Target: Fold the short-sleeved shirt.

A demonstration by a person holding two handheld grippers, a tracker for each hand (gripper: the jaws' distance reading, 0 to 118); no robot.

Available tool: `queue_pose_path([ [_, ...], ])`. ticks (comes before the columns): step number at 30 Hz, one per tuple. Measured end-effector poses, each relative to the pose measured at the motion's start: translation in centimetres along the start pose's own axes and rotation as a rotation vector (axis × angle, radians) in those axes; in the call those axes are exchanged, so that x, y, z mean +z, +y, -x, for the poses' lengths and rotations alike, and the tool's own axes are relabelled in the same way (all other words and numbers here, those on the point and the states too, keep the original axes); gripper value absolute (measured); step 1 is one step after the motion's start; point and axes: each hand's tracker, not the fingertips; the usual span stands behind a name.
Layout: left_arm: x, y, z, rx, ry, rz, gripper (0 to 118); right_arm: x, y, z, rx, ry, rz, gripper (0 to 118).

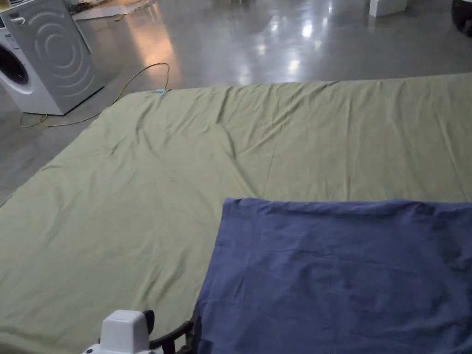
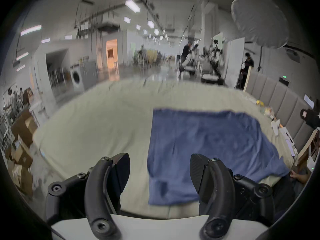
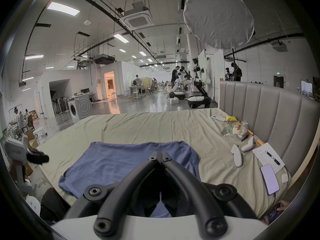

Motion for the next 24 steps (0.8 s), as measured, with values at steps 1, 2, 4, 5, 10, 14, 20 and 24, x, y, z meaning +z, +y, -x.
queue_pose_path([
  [1,-1.2,-1.1,0.4,0.016,0.0,0.035,73,0.0,-0.2,-0.1,-0.004,-0.003,0.011,0],
  [2,-2.6,-2.0,0.7,0.028,-0.009,0.096,73,-0.1,-0.3,-0.1,-0.007,-0.007,0.022,0],
  [4,-4.6,-3.4,1.1,0.063,-0.019,0.192,73,-0.1,-0.6,-0.2,-0.013,-0.018,0.042,0],
  [5,-5.5,-4.0,1.1,0.067,-0.028,0.229,73,-0.1,-0.6,-0.2,-0.013,-0.021,0.05,0],
  [10,-7.3,-4.4,0.8,0.052,-0.046,0.285,57,0.2,-0.7,-0.3,-0.011,-0.039,0.076,0],
  [14,-8.4,-4.2,0.6,0.01,-0.038,0.333,41,0.4,-0.9,-0.5,-0.021,-0.059,0.087,0],
  [20,-9.1,-4.5,-1.0,-0.055,-0.051,0.368,11,1.8,-1.7,-2.4,-0.035,-0.184,0.142,5],
  [24,-9.3,-4.7,-1.3,-0.083,-0.04,0.375,11,2.3,-5.0,-6.8,-0.109,-0.324,0.257,73],
])
